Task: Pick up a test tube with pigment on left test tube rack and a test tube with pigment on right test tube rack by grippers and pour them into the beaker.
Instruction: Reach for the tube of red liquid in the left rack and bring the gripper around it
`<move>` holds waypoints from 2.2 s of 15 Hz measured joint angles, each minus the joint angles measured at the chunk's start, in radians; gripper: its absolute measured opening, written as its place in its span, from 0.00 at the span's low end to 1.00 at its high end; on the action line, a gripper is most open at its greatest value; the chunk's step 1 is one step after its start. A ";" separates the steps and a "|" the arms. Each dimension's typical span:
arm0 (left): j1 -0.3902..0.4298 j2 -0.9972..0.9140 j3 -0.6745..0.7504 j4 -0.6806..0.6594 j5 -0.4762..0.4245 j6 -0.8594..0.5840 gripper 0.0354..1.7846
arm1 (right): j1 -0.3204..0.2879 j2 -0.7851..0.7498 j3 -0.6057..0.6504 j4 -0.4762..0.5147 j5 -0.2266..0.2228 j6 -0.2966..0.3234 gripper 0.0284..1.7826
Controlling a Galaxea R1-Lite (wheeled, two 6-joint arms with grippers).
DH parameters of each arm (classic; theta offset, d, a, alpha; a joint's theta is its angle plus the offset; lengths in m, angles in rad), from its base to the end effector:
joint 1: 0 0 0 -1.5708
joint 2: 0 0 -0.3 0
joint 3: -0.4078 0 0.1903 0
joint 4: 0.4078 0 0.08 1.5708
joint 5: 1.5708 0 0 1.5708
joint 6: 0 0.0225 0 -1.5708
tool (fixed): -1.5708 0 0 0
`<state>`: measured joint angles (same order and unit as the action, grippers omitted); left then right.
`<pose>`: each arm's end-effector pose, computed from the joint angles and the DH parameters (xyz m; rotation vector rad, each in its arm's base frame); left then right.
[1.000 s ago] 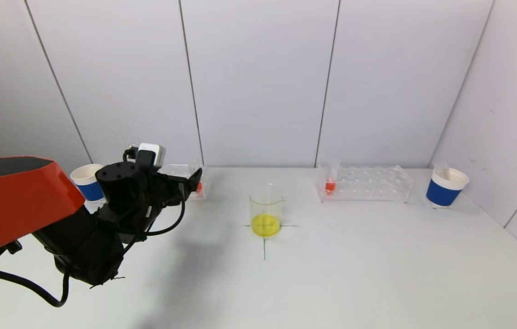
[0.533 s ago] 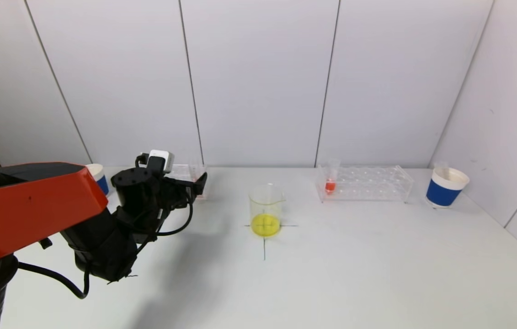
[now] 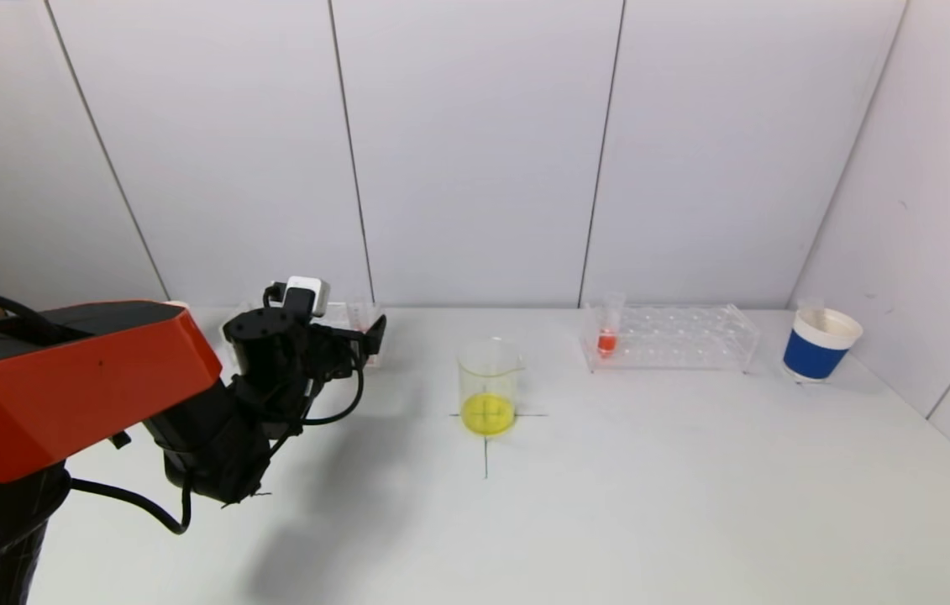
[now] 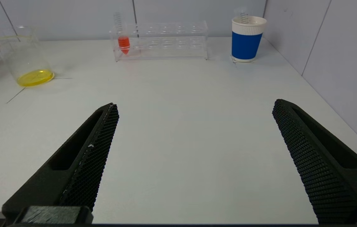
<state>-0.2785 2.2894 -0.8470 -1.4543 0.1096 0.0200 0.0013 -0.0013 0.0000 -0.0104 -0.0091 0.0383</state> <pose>0.3825 -0.1068 0.0634 0.0177 -0.0134 -0.1688 -0.0229 -0.0002 0.0765 0.0384 -0.0118 -0.0076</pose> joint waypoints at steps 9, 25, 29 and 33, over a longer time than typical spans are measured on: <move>0.005 0.022 -0.069 0.036 0.003 0.000 0.99 | 0.000 0.000 0.000 0.000 0.000 0.000 0.99; 0.012 0.047 -0.115 0.033 0.030 -0.002 0.99 | 0.000 0.000 0.000 0.000 0.000 0.000 0.99; 0.008 0.060 -0.138 0.029 0.071 0.000 0.99 | 0.000 0.000 0.000 0.000 0.000 0.000 0.99; -0.001 0.068 -0.139 0.030 0.075 0.002 0.99 | 0.000 0.000 0.000 0.000 0.000 0.000 0.99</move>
<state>-0.2800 2.3572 -0.9862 -1.4238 0.1843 0.0221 0.0009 -0.0013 0.0000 -0.0104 -0.0091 0.0379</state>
